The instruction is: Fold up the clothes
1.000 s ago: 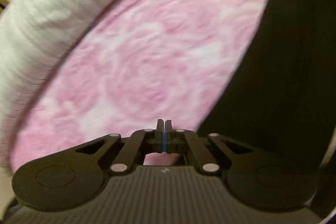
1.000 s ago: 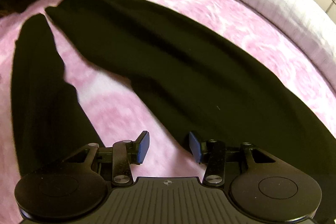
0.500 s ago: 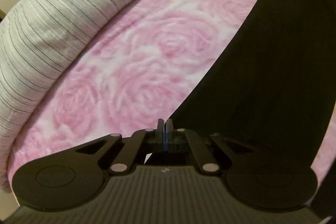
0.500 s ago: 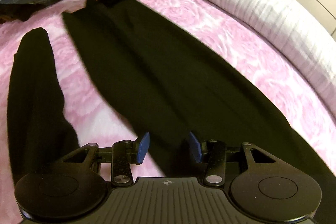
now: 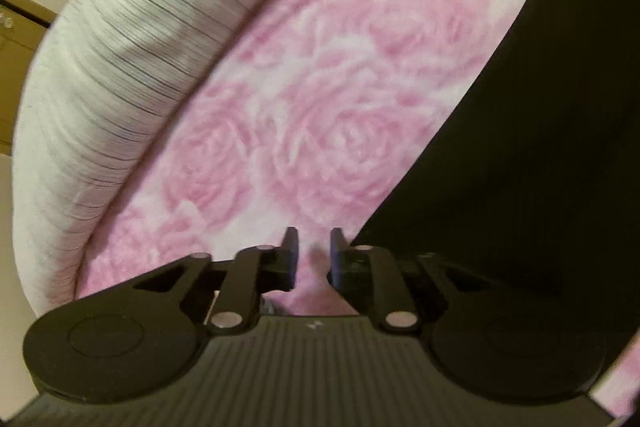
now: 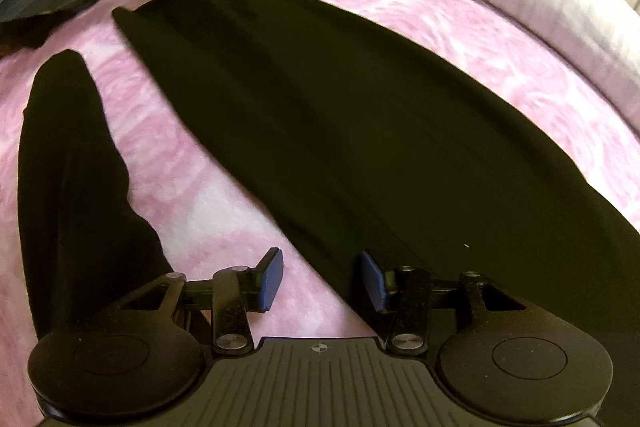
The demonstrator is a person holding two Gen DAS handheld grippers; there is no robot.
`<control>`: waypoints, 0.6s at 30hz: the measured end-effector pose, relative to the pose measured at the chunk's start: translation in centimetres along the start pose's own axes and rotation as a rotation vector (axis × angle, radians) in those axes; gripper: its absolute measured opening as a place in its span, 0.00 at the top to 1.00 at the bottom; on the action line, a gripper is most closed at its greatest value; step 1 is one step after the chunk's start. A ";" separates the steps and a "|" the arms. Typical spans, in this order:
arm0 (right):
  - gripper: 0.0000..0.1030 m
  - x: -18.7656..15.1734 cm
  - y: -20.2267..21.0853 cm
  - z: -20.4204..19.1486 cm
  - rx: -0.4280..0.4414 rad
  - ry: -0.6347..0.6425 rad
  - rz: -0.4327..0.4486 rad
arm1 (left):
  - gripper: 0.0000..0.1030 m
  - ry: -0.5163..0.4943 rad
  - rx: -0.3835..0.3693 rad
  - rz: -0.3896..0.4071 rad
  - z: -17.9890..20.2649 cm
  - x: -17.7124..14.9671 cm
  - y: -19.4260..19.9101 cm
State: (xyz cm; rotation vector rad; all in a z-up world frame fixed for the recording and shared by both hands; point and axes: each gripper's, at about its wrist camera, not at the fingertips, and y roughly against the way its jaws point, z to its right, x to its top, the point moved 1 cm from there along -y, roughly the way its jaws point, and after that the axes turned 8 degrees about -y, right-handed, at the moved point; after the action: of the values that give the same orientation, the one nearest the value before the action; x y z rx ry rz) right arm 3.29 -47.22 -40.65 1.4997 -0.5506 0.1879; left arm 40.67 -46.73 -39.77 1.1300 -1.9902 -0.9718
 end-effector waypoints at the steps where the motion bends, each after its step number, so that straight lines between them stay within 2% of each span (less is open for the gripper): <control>1: 0.54 -0.3 0.4 0.3 -0.009 -0.024 0.000 | 0.82 -0.027 0.002 0.015 0.8 -0.2 1.3; 3: 0.54 -0.9 1.1 1.0 -0.029 -0.074 0.001 | 0.77 -0.084 -0.001 0.048 2.6 -0.5 4.0; 5: 0.54 -2.2 1.8 1.9 -0.057 -0.146 -0.022 | 0.73 -0.146 -0.062 0.080 5.6 -1.0 6.0; 8: 0.53 -4.2 2.4 3.3 -0.067 -0.258 -0.075 | 0.70 -0.236 -0.193 0.044 10.6 -2.1 6.2; 9: 0.53 -4.6 2.7 3.7 -0.054 -0.295 -0.086 | 0.72 -0.254 -0.201 0.007 11.9 -2.7 5.6; 10: 0.53 -5.1 3.3 4.1 -0.041 -0.336 -0.101 | 0.76 -0.253 -0.195 -0.019 12.8 -3.3 5.1; 12: 0.53 -5.6 5.2 4.7 -0.063 -0.390 -0.094 | 0.76 -0.194 -0.173 -0.017 12.8 -3.8 5.4; 15: 0.52 -7.7 9.8 6.1 -0.125 -0.476 -0.033 | 0.75 -0.134 -0.161 -0.065 12.0 -3.2 6.6; 18: 0.51 -12.2 14.7 8.4 -0.228 -0.610 -0.014 | 0.74 -0.172 -0.111 -0.013 13.4 -2.2 10.1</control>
State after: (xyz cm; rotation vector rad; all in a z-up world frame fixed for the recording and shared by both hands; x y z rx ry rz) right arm -15.77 -51.54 -33.31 1.3253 -1.0098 -0.3481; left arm 26.62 -37.35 -38.68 1.0301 -2.0368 -1.2065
